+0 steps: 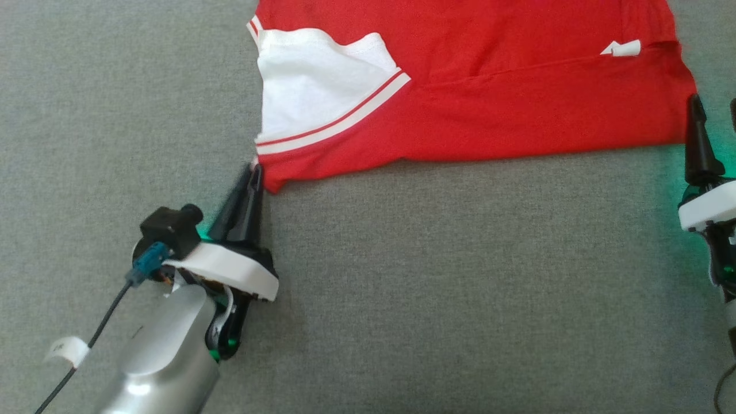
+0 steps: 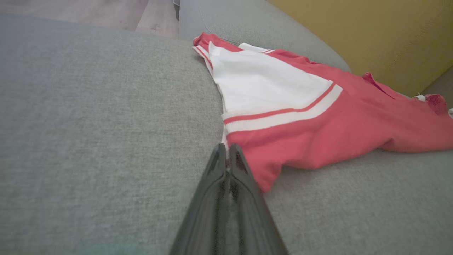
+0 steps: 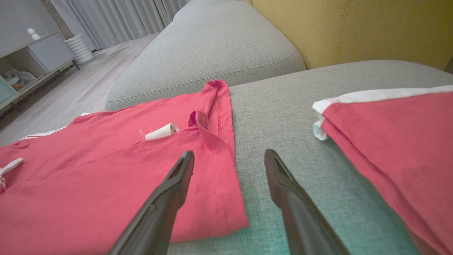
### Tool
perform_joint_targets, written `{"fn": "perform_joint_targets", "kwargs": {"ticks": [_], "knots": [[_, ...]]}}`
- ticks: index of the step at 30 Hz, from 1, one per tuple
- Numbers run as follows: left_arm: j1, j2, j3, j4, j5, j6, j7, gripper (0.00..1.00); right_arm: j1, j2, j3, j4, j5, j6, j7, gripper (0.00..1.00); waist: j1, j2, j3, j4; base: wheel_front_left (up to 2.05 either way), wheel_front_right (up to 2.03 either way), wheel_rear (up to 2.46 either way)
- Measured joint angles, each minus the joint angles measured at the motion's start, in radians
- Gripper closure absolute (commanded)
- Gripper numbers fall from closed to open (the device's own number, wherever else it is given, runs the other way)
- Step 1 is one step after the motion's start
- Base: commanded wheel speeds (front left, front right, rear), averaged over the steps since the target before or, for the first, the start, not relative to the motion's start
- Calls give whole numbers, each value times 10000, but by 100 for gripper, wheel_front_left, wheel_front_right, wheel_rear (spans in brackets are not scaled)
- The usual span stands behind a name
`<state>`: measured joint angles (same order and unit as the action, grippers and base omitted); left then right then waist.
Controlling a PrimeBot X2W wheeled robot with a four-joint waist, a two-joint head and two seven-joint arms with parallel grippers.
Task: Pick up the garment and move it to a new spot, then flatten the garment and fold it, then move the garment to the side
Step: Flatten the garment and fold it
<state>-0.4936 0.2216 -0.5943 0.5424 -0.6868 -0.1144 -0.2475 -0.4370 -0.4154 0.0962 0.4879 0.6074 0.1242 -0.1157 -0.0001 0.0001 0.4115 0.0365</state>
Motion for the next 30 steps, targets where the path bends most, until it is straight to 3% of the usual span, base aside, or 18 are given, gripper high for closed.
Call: {"fn": "perform_joint_targets", "kwargs": {"ticks": [8, 19, 20, 22, 30], "knots": [[12, 539, -844, -545, -198, -100, 144, 100, -12, 8, 58, 587, 4, 0, 196, 0, 1, 0, -168, 110, 0, 0, 0], [-134, 1375, -1195, -1262, -144, -107, 73, 100, -134, 6, 412, 1344, 424, 0, 924, 0, 1, 0, -254, 259, 0, 0, 0], [-203, 1423, -1193, -1300, -119, -107, 71, 100, -156, -8, 491, 1319, 485, 0, 980, 28, 1, 0, -253, 272, 0, 0, 0], [-302, 1501, -1202, -1377, -117, -148, 69, 100, -209, -44, 608, 1223, 637, 0, 1003, 100, 1, 0, -263, 284, 0, 0, 0], [-315, 1967, -1609, -1871, -360, -180, 196, 100, 183, -650, 1041, 357, 1170, 0, 986, 100, 1, 0, -482, 312, 0, 0, 0]]}}
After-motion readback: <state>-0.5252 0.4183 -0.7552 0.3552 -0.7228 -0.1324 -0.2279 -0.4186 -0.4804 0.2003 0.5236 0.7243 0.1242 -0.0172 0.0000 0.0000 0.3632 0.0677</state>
